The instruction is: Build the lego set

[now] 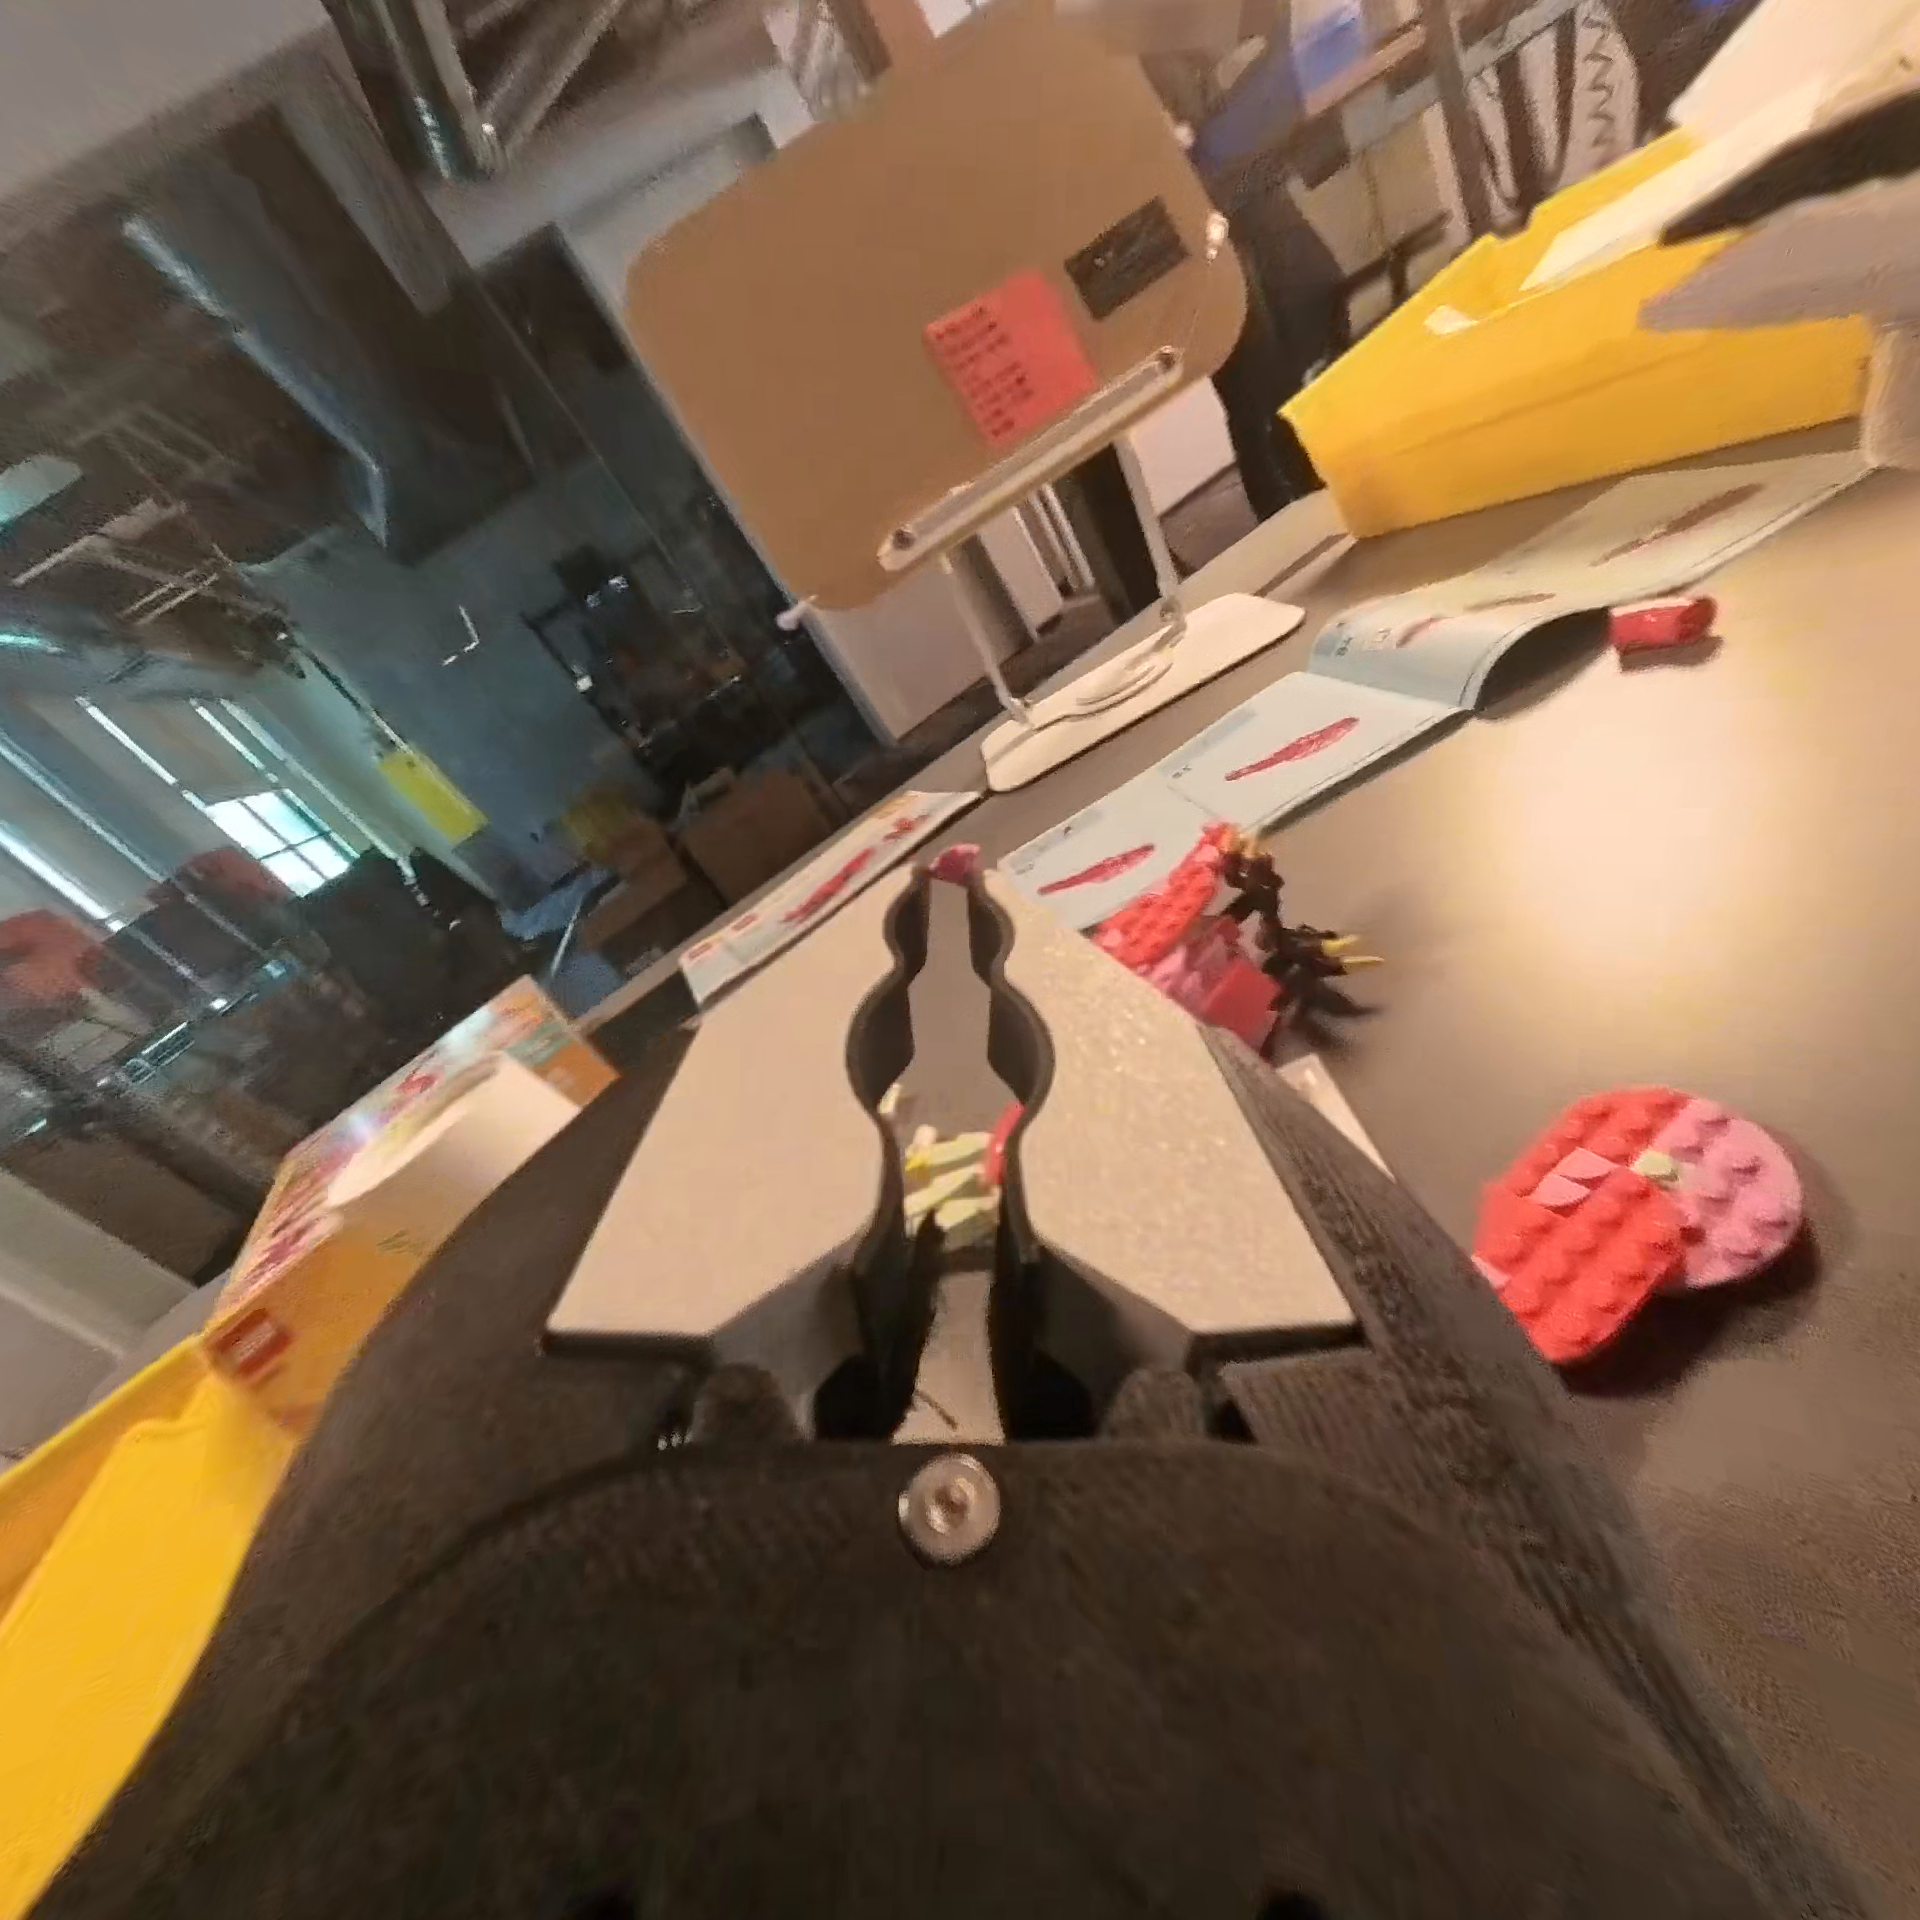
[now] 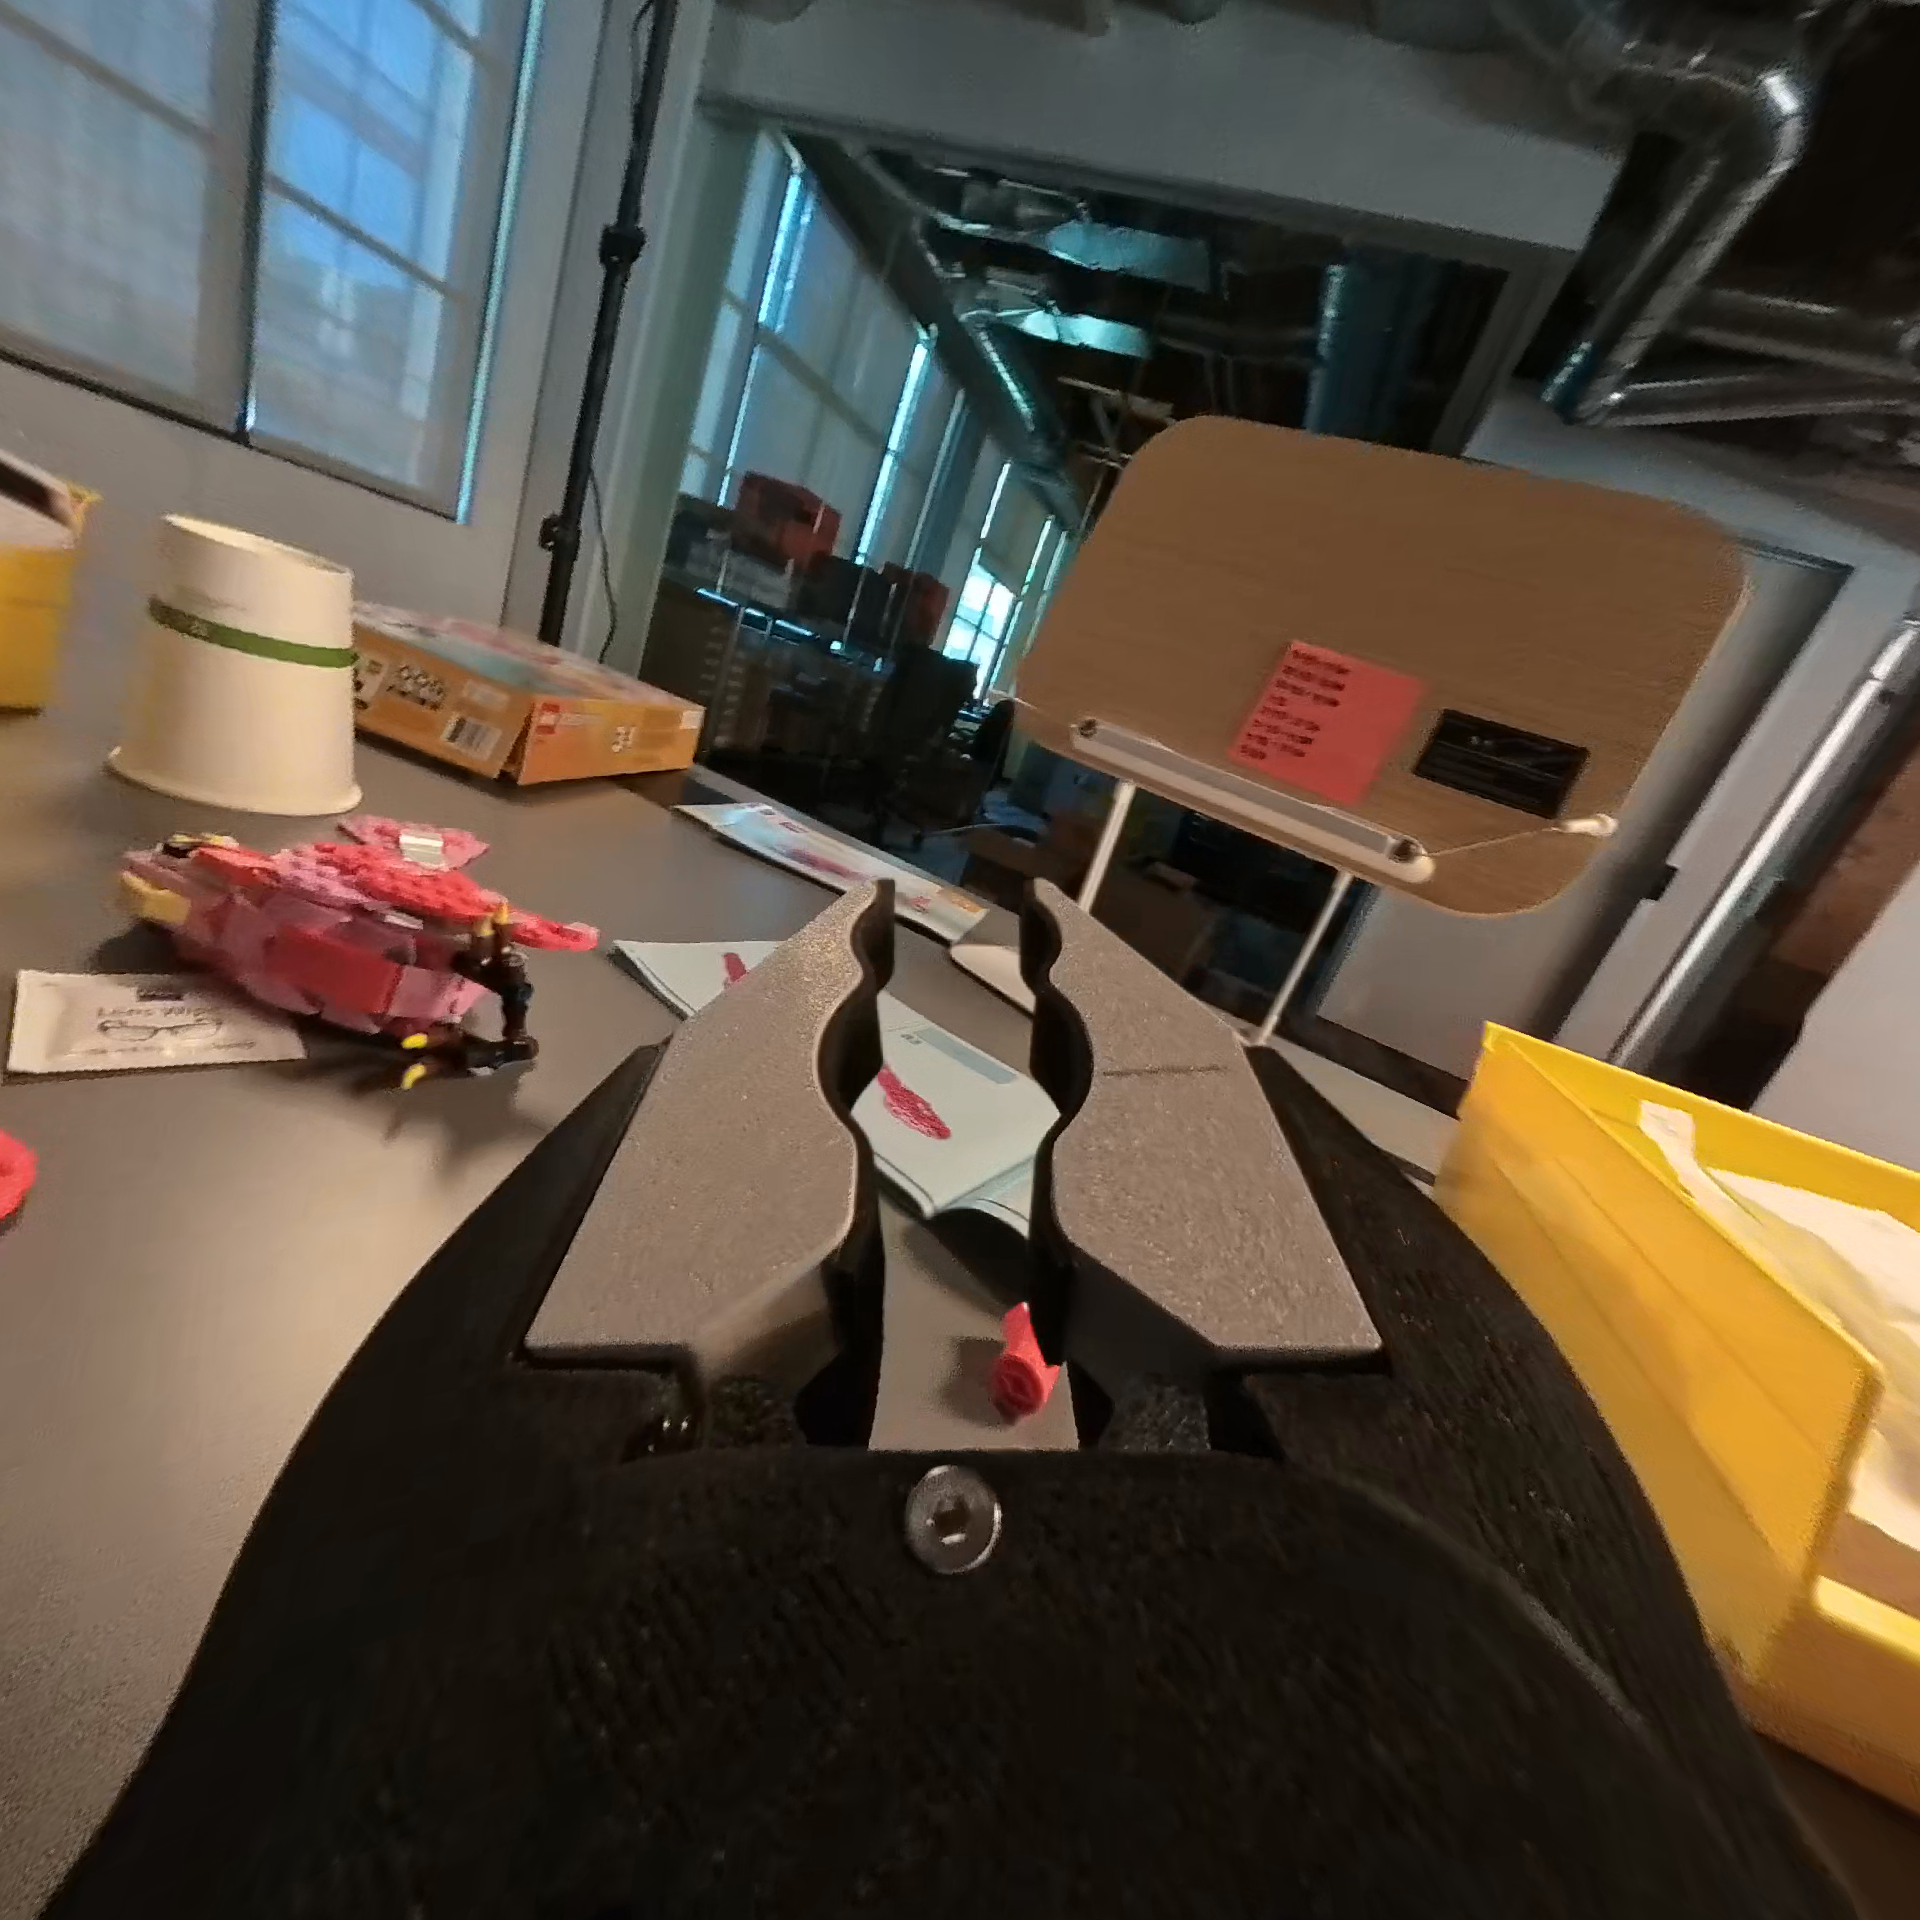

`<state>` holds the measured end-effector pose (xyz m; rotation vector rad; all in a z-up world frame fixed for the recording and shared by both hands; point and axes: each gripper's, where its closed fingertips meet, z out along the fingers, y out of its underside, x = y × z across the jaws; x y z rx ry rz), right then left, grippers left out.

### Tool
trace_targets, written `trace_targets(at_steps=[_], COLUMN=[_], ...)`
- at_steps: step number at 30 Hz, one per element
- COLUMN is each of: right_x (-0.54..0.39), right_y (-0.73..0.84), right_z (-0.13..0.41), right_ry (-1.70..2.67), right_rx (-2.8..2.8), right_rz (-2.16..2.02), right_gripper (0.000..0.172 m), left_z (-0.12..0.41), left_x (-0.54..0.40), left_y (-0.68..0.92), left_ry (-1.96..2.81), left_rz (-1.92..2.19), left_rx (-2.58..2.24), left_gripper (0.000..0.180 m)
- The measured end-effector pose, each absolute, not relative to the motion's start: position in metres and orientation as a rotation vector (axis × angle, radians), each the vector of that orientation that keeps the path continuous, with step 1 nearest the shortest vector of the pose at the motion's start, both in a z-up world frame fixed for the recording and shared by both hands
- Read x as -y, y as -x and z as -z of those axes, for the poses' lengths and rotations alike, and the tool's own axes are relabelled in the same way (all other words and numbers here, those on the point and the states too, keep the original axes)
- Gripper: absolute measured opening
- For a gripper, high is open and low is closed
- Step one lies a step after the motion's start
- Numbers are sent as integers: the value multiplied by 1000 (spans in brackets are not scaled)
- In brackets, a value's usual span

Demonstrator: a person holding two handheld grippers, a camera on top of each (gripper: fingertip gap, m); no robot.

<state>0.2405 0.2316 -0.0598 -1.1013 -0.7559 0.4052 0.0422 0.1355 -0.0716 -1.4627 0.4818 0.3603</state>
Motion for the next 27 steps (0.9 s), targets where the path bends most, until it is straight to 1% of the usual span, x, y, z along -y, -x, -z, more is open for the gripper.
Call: trace_targets(at_steps=[4,8,11,14,16,17,27], right_x=[-216,-199,-184,-165,-156,-151,-122], right_y=[-217,-189,-163,-139,-128,-122,-86], right_z=[53,35,29,35,38,40,66], right_ry=[1081,1008,1048,1155,1198,1218,1384], right_rx=[832,893,948,1022,1051,1075,1291], right_rz=[-517,-635,-845,-1101,-1185,-1204,-1321], right_gripper=[21,16,14,11,10,7,8], left_z=[70,74,73,76,77,77,80], left_x=[-128,-126,-125,-127,-127,-127,-124], left_y=[-55,-65,-69,-67,-67,-68,-81], left_ry=[1406,1380,1371,1397,1397,1399,1356], left_rz=[-330,-294,-233,-208,-201,-202,-295], left_rx=[-515,-567,-572,-564,-567,-574,-678], left_gripper=[6,6,6,6,6,6,5])
